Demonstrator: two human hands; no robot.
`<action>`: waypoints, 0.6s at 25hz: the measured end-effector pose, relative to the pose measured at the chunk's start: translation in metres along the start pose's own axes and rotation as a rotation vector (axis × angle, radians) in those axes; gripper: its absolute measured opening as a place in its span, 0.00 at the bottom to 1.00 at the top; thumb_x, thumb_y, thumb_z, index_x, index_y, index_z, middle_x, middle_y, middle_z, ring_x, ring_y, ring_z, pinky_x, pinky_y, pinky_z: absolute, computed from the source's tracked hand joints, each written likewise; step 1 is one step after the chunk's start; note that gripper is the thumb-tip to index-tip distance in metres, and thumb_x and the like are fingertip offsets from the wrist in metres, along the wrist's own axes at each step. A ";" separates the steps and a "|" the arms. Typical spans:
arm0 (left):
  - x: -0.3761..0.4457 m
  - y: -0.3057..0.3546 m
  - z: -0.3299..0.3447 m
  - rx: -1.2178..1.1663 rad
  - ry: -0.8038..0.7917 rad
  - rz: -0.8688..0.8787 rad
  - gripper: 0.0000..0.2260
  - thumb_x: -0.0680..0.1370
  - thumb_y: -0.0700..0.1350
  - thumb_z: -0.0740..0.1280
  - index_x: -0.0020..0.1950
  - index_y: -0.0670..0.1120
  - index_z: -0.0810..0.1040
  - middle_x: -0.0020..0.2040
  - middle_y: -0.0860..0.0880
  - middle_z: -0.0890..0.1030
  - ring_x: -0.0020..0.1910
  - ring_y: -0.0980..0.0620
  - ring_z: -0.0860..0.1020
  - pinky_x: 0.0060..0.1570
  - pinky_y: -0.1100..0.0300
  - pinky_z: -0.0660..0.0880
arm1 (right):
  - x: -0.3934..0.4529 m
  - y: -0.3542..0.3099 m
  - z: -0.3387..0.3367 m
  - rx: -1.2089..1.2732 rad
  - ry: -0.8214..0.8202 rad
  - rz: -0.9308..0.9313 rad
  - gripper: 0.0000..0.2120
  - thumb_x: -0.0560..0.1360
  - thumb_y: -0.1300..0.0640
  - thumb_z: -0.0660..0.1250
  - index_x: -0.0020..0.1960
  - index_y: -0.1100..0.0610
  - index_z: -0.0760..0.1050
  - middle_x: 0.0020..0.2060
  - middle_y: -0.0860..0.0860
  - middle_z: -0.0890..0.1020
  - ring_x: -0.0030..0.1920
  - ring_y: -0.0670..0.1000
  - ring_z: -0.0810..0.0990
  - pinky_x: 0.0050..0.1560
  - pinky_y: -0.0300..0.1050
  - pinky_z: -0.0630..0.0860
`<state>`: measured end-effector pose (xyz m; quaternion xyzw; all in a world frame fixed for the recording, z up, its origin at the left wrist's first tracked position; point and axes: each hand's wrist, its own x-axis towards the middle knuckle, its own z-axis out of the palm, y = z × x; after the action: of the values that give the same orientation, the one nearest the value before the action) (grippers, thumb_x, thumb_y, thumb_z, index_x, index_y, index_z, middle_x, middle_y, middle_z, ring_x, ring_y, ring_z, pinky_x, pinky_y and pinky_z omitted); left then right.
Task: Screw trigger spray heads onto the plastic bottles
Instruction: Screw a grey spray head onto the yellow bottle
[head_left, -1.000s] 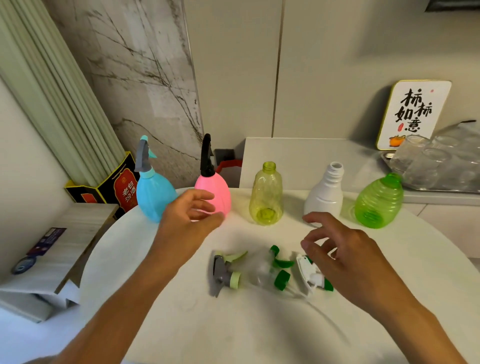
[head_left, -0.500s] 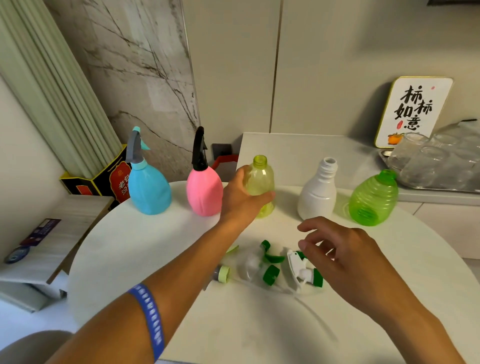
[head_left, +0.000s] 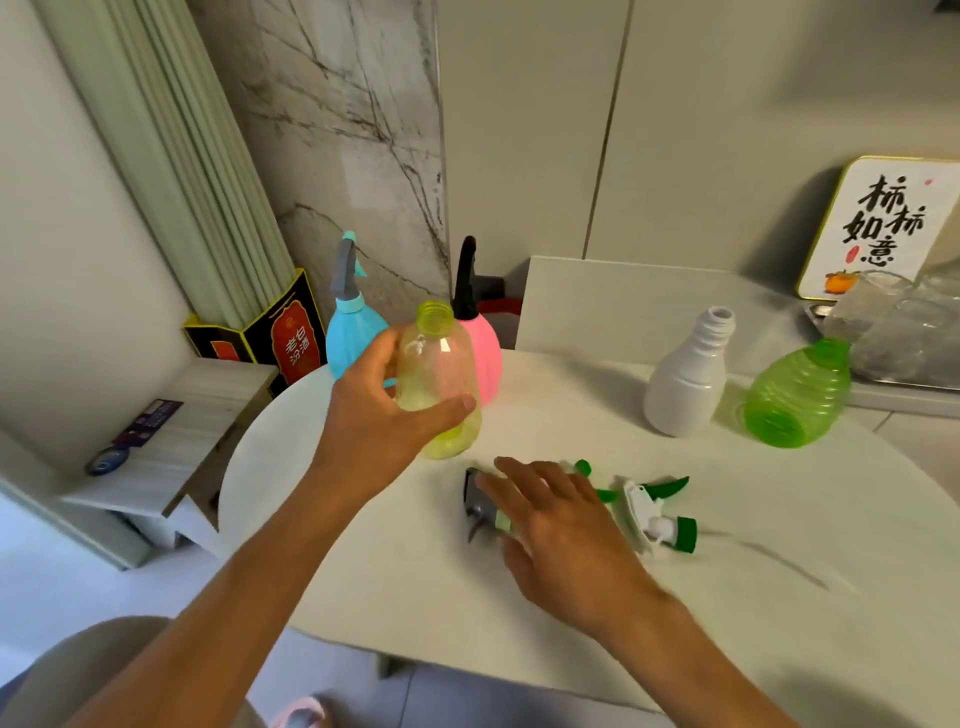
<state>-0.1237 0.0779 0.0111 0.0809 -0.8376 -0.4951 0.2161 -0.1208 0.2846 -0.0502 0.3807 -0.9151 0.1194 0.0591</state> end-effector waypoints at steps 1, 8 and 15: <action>-0.002 0.000 -0.002 0.036 -0.023 0.012 0.32 0.63 0.54 0.79 0.64 0.54 0.72 0.59 0.56 0.78 0.58 0.53 0.76 0.53 0.56 0.77 | 0.002 -0.006 0.011 -0.066 -0.032 0.001 0.28 0.74 0.57 0.67 0.73 0.53 0.69 0.72 0.54 0.73 0.67 0.61 0.73 0.65 0.59 0.69; -0.012 -0.009 -0.009 0.314 -0.075 0.110 0.37 0.65 0.55 0.79 0.70 0.52 0.68 0.55 0.59 0.71 0.53 0.58 0.69 0.50 0.62 0.70 | -0.003 -0.010 0.023 -0.196 0.066 0.117 0.19 0.59 0.64 0.76 0.49 0.57 0.81 0.36 0.53 0.83 0.37 0.59 0.80 0.45 0.59 0.78; -0.013 -0.006 -0.001 0.434 -0.119 0.189 0.37 0.65 0.54 0.80 0.70 0.50 0.69 0.59 0.54 0.74 0.53 0.58 0.68 0.50 0.63 0.67 | -0.004 0.006 -0.045 0.839 0.460 0.311 0.10 0.73 0.56 0.74 0.53 0.48 0.80 0.46 0.44 0.86 0.49 0.47 0.82 0.47 0.38 0.75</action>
<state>-0.1120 0.0783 0.0029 0.0175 -0.9395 -0.2851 0.1890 -0.1214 0.3037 -0.0092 0.1947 -0.7975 0.5650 0.0827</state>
